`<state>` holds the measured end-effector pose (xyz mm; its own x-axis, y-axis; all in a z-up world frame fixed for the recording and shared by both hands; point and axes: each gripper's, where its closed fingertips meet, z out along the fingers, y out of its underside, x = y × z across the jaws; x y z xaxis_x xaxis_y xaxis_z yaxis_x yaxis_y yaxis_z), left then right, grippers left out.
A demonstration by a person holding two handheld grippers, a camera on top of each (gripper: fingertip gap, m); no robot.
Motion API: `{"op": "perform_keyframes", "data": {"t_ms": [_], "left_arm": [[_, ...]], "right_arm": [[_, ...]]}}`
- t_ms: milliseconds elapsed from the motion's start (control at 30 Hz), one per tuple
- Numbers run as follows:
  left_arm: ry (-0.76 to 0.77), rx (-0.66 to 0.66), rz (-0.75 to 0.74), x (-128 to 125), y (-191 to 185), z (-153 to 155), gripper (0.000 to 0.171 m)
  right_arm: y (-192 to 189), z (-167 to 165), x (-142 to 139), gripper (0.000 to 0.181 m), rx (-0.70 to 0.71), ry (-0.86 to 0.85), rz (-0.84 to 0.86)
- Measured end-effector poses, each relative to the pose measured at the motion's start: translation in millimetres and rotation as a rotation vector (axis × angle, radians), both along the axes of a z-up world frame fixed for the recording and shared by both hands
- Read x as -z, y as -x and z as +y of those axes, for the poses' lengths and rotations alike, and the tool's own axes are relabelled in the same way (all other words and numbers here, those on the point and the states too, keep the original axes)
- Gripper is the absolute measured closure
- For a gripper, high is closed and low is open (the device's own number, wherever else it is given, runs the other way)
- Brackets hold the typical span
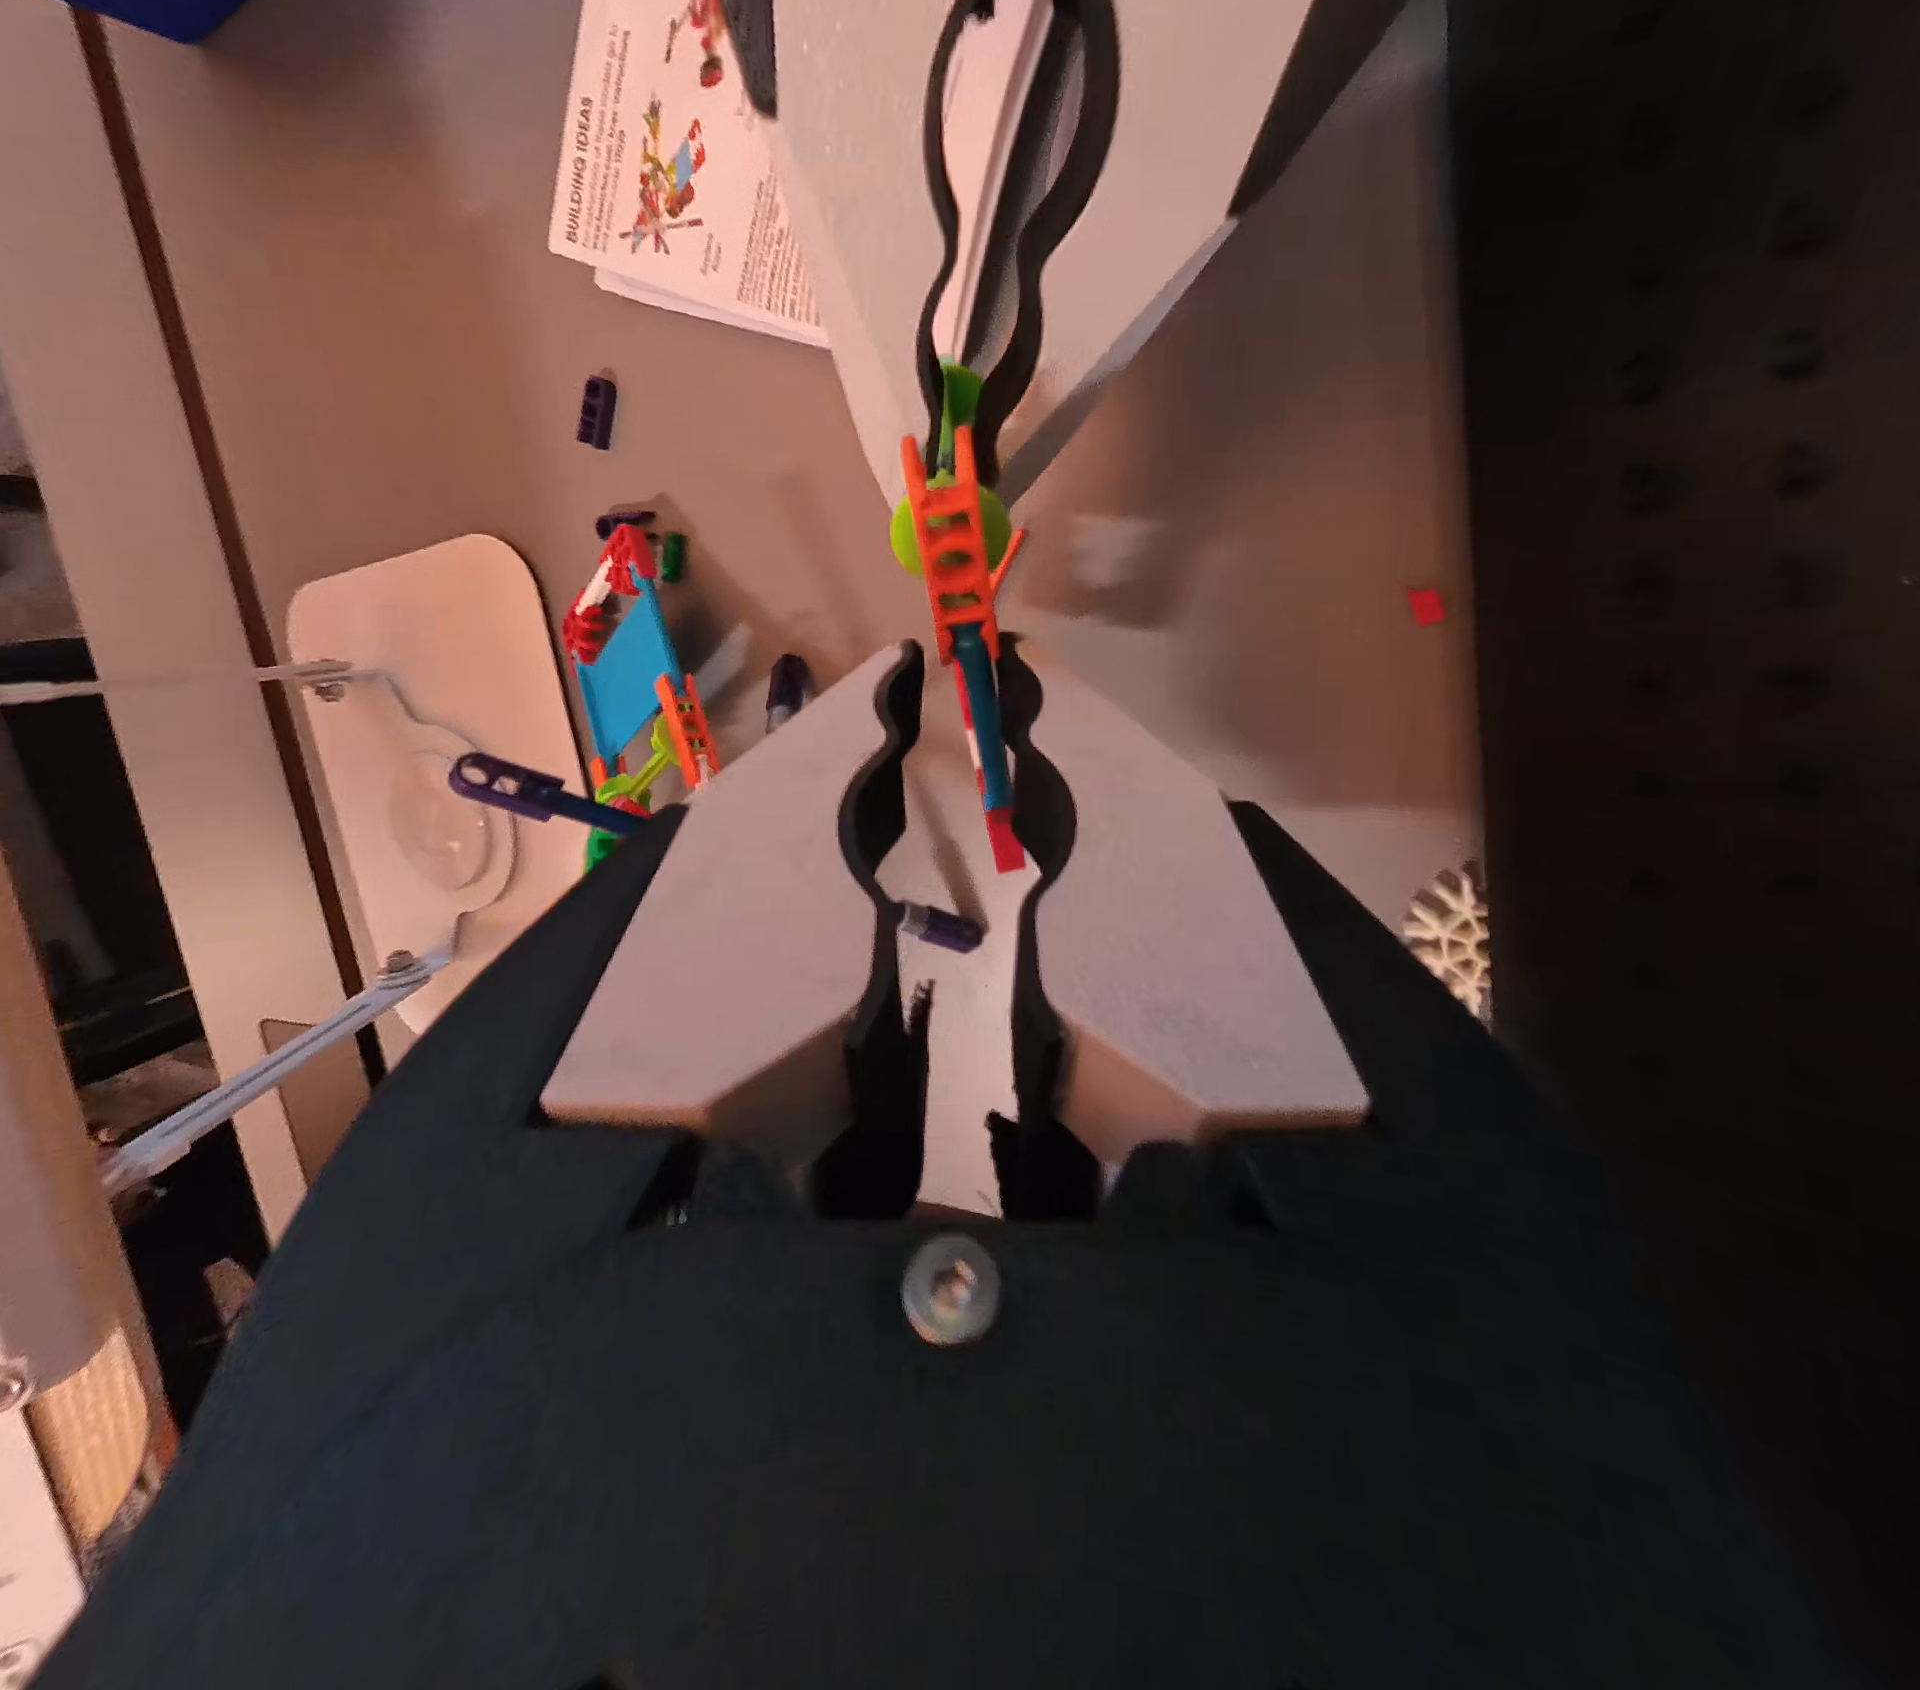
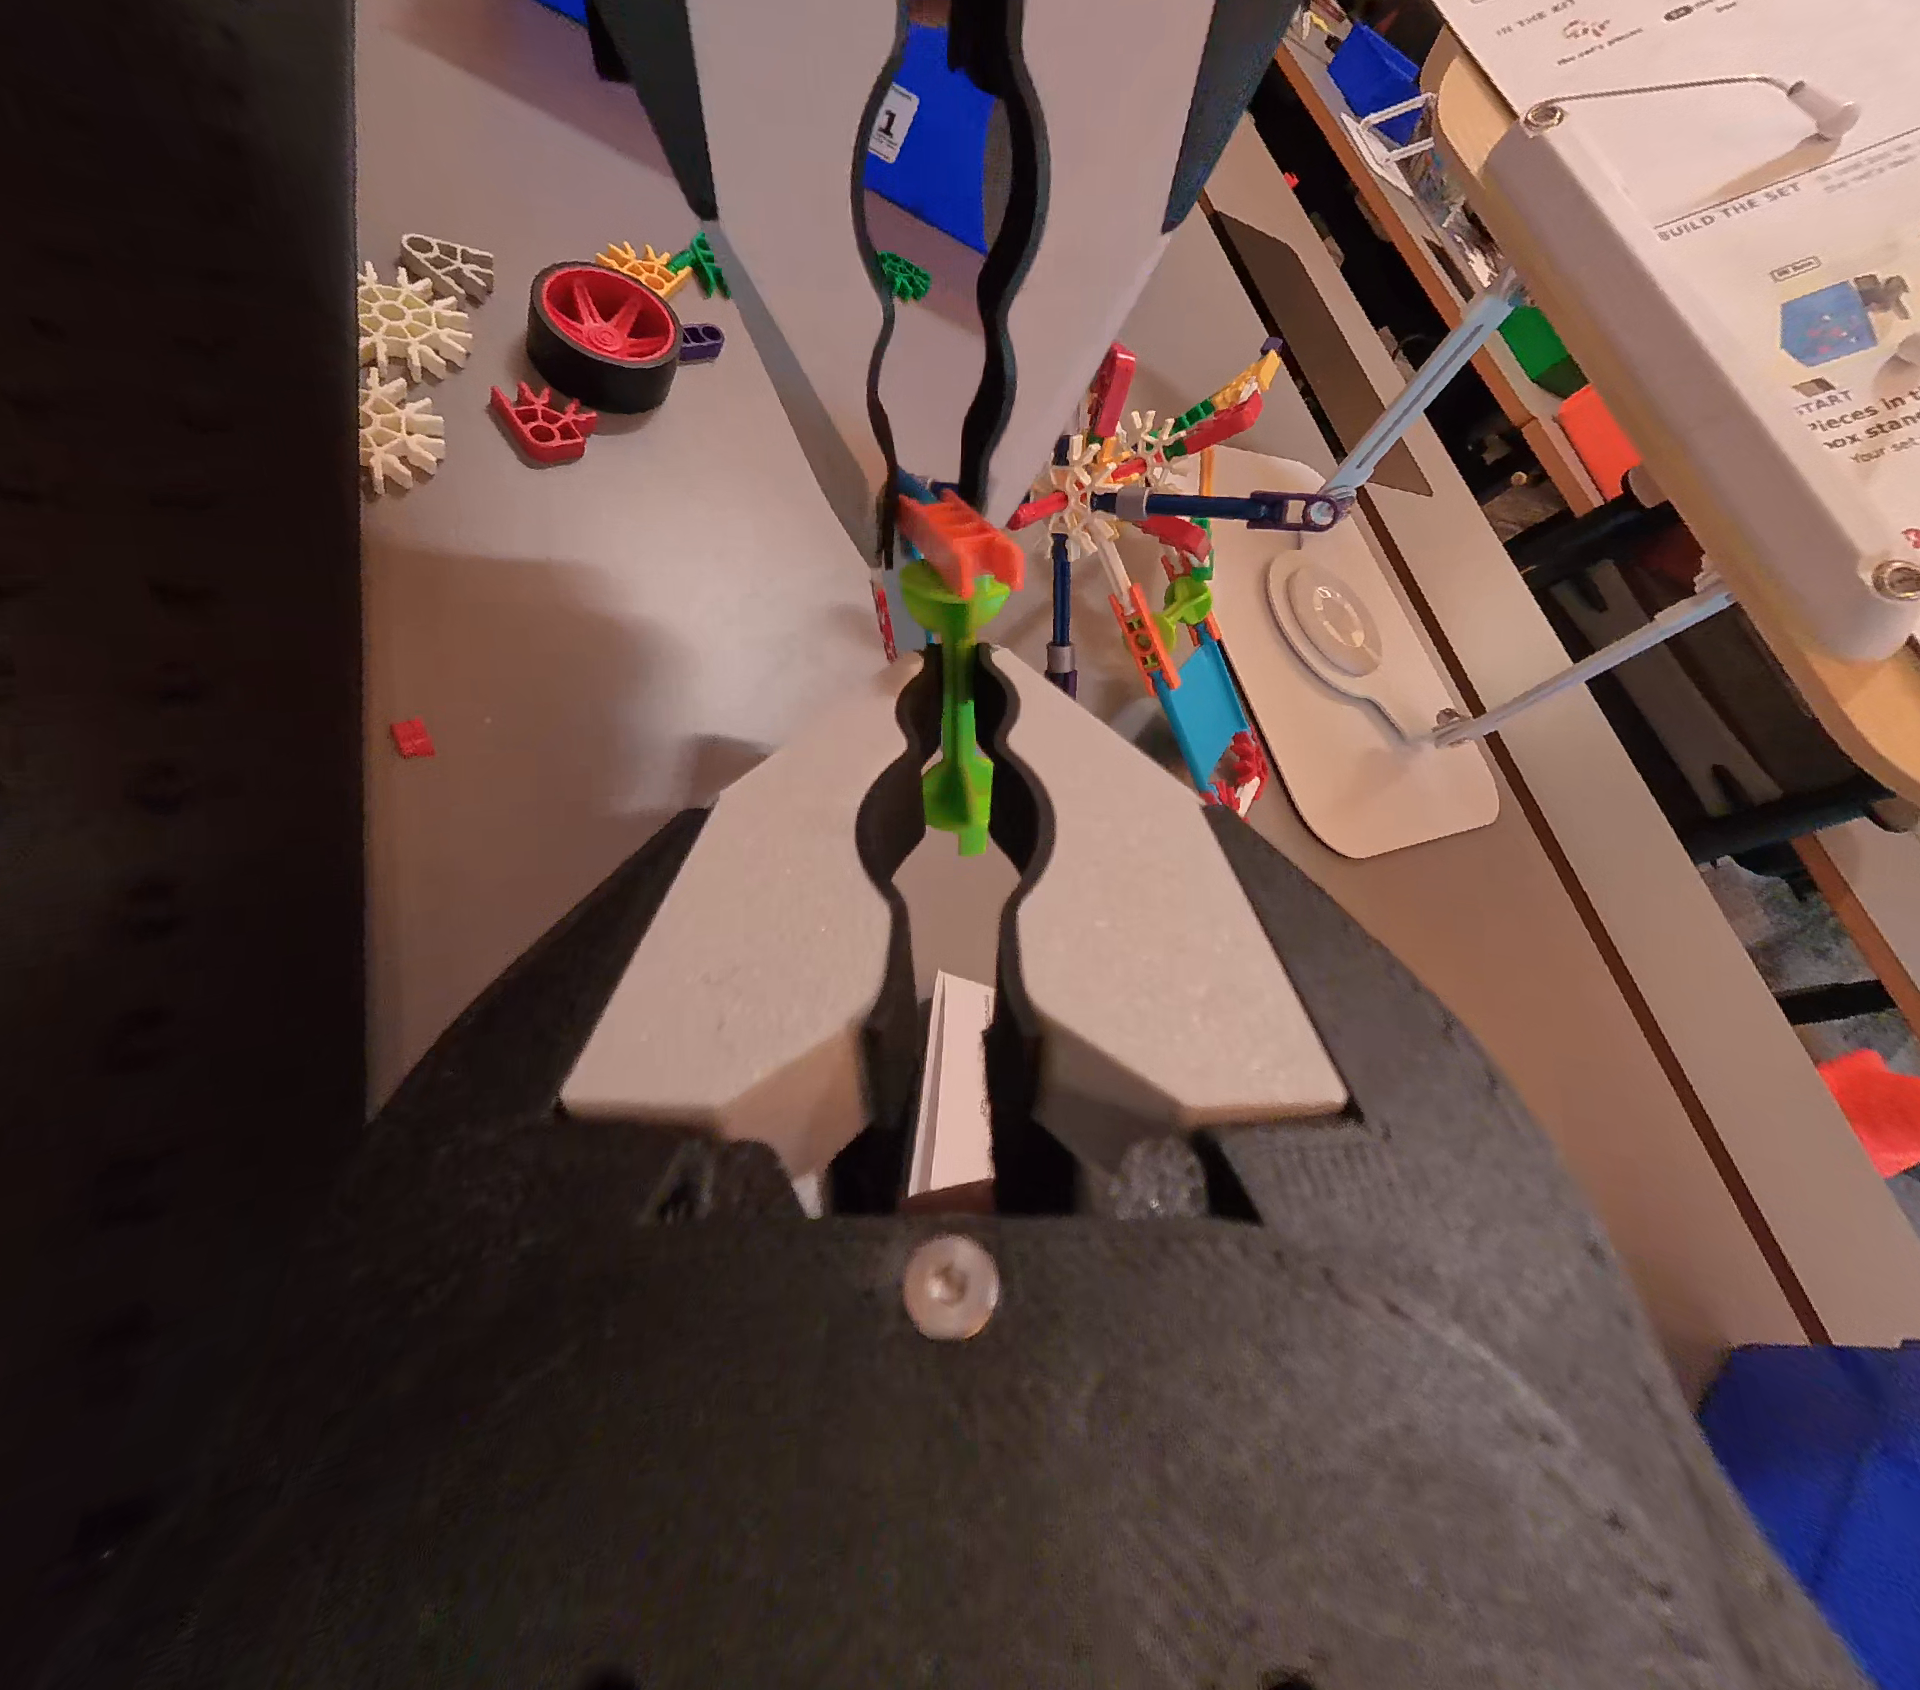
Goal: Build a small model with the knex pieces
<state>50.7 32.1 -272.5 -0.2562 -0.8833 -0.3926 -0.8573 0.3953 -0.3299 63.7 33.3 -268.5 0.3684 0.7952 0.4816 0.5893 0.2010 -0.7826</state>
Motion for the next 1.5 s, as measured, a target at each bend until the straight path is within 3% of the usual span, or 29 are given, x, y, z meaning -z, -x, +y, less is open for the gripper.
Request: {"op": "perform_keyframes", "data": {"t_ms": [1100, 1233, 1367, 1500], "left_arm": [[-0.296, 0.017, 0.141, -1.2, -12.8, 19.2, 0.164], [-0.282, 0.013, 0.127, -1.6, -15.5, 21.0, 0.163], [-0.342, 0.004, 0.097, -10.6, -18.3, 26.6, 0.147], [-0.325, 0.017, 0.009, -21.0, -21.7, 21.4, 0.146]], "right_arm": [[-9.5, 7.5, -3.2, 0.179, 0.102, 0.043, 0.023], [-11.4, 9.9, -2.3, 0.179, 0.100, 0.077, 0.061], [-12.7, 10.4, -7.1, 0.179, 0.094, 0.096, 0.115], [-14.8, 10.5, -13.6, 0.178, 0.083, 0.137, 0.197]]}}
